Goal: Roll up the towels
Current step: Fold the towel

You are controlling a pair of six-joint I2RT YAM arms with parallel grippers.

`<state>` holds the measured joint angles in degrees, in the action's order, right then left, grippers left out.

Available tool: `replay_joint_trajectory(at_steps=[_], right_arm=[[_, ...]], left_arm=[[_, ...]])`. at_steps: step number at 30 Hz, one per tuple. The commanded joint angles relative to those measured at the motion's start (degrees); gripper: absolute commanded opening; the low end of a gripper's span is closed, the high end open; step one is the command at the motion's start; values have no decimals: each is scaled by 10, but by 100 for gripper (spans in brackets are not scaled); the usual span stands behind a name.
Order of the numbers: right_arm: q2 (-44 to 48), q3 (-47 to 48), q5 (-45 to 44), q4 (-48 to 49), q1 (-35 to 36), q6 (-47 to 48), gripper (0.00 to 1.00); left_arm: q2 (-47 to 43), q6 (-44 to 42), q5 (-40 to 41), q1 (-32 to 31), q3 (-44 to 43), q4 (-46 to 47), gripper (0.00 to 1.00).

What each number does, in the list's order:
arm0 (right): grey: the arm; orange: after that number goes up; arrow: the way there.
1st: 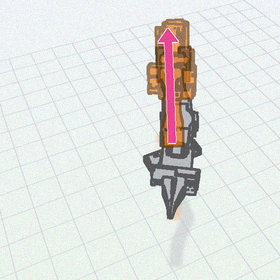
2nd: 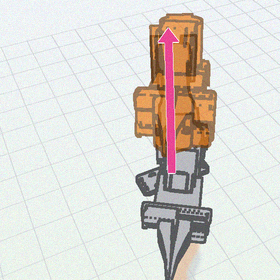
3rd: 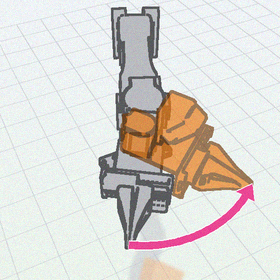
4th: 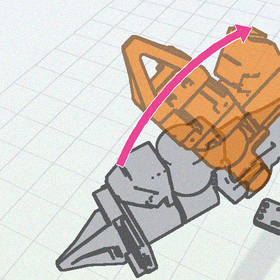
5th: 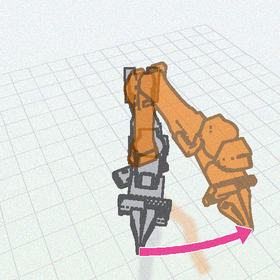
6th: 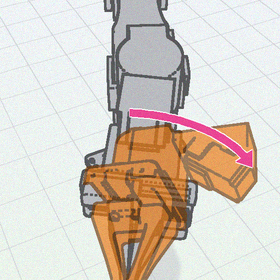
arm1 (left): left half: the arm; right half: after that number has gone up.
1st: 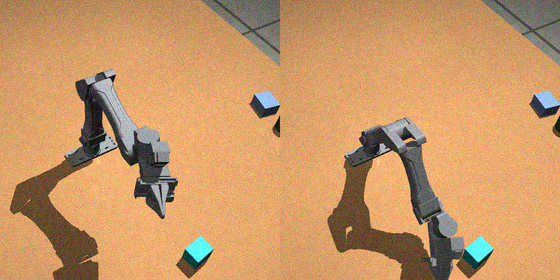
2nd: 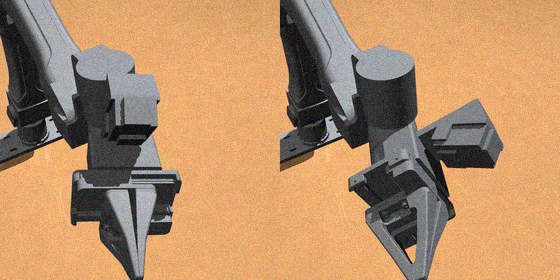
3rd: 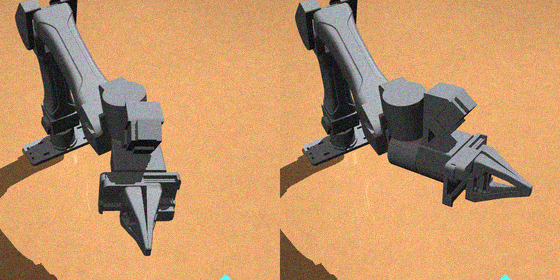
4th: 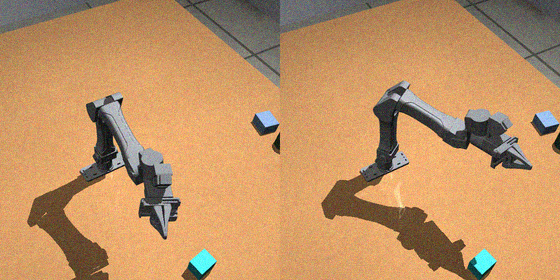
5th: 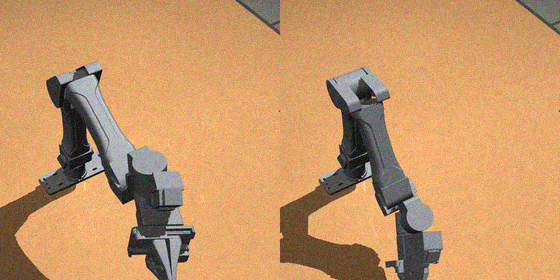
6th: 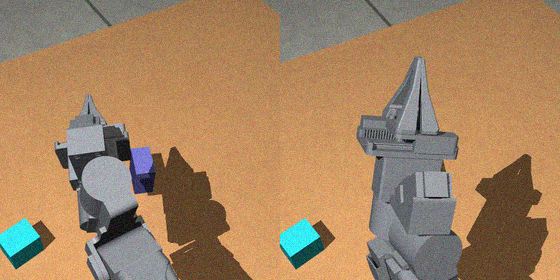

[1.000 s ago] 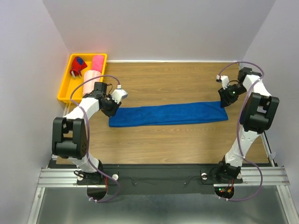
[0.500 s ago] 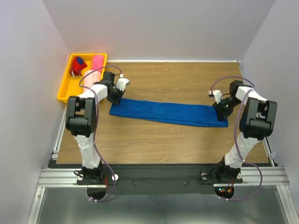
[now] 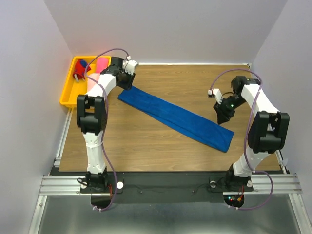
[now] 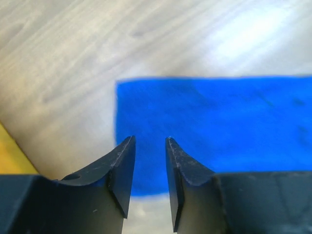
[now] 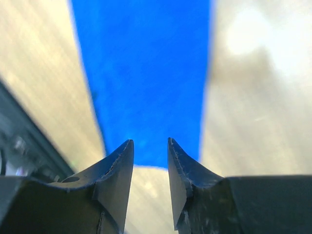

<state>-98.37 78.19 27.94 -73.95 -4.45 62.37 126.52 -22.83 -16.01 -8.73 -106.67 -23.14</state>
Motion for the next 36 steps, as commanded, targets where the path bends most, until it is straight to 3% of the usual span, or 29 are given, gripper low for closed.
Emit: replay_joint_trajectory(at_steps=[1,7,12,21,26,30,33,36], right_arm=[[-63,53,33,29,-2,-64,39],[-112,46,-11,91,1,-97,34],[-109,-28,-47,128,15,-100,27],[-105,-117,-50,149,94,-131,26],[-120,-104,5,150,213,-189,30],[-153,-41,71,149,318,-246,32],[-162,-30,87,146,348,-255,32],[-149,-50,104,141,356,-257,33]], left_arm=[[-138,67,-12,-47,125,21,42],[-179,167,41,-114,255,66,37],[-159,208,67,-129,273,85,33],[-24,178,106,-96,124,54,26],[78,139,114,-38,-44,4,25],[121,104,77,-26,-162,-54,25],[79,92,14,-27,-132,-60,27],[-27,86,-21,-26,-23,-38,31]])
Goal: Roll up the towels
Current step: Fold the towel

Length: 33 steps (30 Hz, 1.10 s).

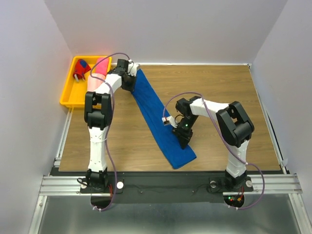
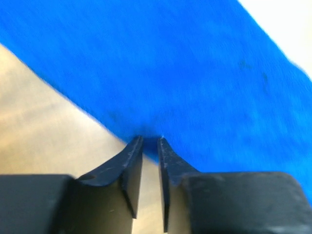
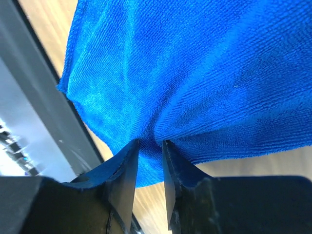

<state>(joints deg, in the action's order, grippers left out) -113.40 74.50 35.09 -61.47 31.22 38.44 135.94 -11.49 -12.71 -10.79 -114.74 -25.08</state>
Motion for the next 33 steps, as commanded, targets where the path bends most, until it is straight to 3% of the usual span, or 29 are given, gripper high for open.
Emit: replay_joint_trajectory(at_steps=[1,3,6,9,10,14,19,21,23,28,33], right_arm=[[6,-24,45,6,-1,-15,33],[31,-31,76,-12,0,-6,36],[53,-24,148,-50,-2,9,49],[77,4,184,-62,-23,1,50],[85,15,195,-66,-46,-8,51],[86,86,218,-80,-129,-29,56],[57,136,234,-82,-236,-72,66],[55,157,235,-81,-278,-84,68],[53,178,220,-82,-309,-95,68],[60,181,227,-81,-367,-95,69],[61,176,219,-83,-371,-86,69]], left_arm=[[-182,-34,-54,-6,115,-2,36],[-244,-52,-77,-6,171,9,40],[-374,-84,-106,-11,293,52,47],[-492,-135,-71,-62,404,69,50],[-542,-153,-60,-83,455,69,50],[-639,-203,15,-268,562,71,51],[-610,-116,32,-442,610,97,52],[-588,-87,50,-530,609,115,54],[-552,-72,66,-577,589,129,54],[-461,-27,60,-632,550,171,52],[-385,-9,65,-645,539,202,50]])
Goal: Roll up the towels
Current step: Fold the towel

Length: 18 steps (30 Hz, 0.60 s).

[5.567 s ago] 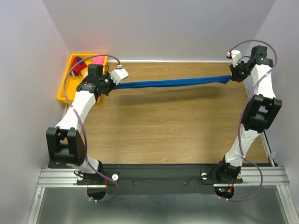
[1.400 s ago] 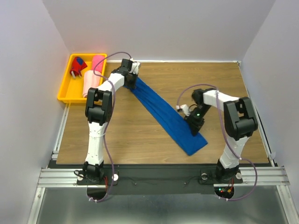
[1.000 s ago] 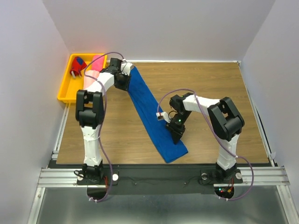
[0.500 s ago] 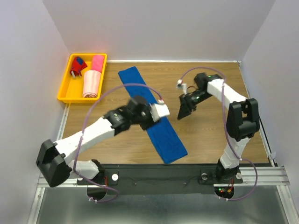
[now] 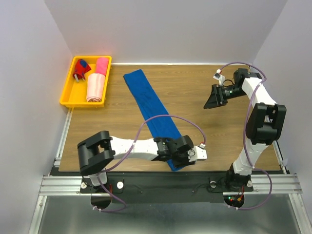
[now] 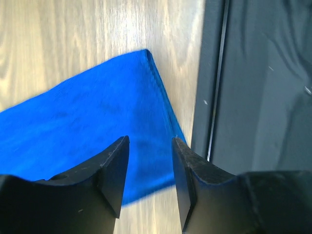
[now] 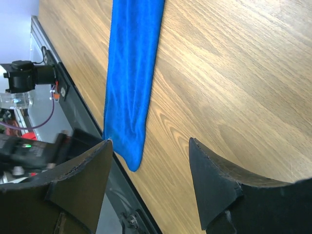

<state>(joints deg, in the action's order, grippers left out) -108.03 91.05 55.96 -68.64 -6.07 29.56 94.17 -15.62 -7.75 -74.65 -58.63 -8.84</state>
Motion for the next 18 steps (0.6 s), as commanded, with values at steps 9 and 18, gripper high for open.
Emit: replay_joint_trajectory(at_steps=[9,18], right_arm=[[17,-5,-1,-11,0,17,69],[16,-2,-14,-14,-9,27,68]], left_arm=[[83,34,19,-24,-47,51,50],[138,38,45,-24,-59,38,34]])
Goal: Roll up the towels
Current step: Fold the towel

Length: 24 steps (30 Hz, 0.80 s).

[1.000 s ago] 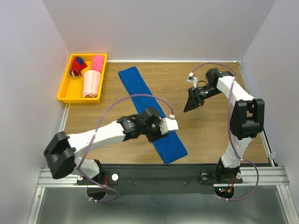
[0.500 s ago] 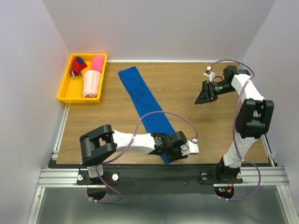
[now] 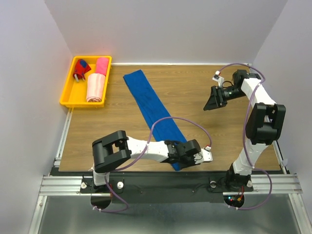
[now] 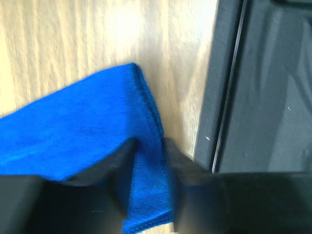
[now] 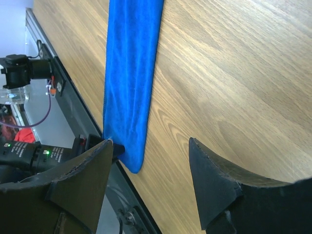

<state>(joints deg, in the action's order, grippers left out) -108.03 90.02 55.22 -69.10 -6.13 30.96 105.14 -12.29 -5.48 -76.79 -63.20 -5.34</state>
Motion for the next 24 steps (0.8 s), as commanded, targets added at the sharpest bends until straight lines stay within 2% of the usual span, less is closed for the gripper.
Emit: replay_joint_trajectory(at_steps=[1,4,5,7,12,15,18,20,22,23,24], right_arm=[[16,11,-13,-10,-10,14,68],[16,12,-18,-10,-13,18,68],[15,12,-20,-11,-15,20,68],[12,13,-17,-12,-19,21,68],[2,18,-7,-15,-20,24,68],[-7,30,-4,-21,-20,23,68],[-15,35,-3,-30,-20,30,68],[-19,38,-7,-32,-20,34,68],[-23,39,-13,-38,-20,39,67],[-23,39,-14,-38,-20,41,67],[-23,38,-17,-40,-20,43,67]], left_arm=[[36,5,24,-3,-15,-4,32],[43,3,23,-4,-18,-20,22],[45,0,22,-4,-23,-24,11],[38,-4,14,-4,-36,-40,0],[-54,-21,-80,3,-44,-41,0],[-95,-23,-141,42,-60,-60,0],[-105,-47,-211,116,-67,-93,0],[-102,-70,-214,166,-72,-104,0],[-97,-97,-250,219,-83,-129,0],[-93,-97,-255,220,-86,-133,0],[-89,-109,-255,248,-90,-145,0]])
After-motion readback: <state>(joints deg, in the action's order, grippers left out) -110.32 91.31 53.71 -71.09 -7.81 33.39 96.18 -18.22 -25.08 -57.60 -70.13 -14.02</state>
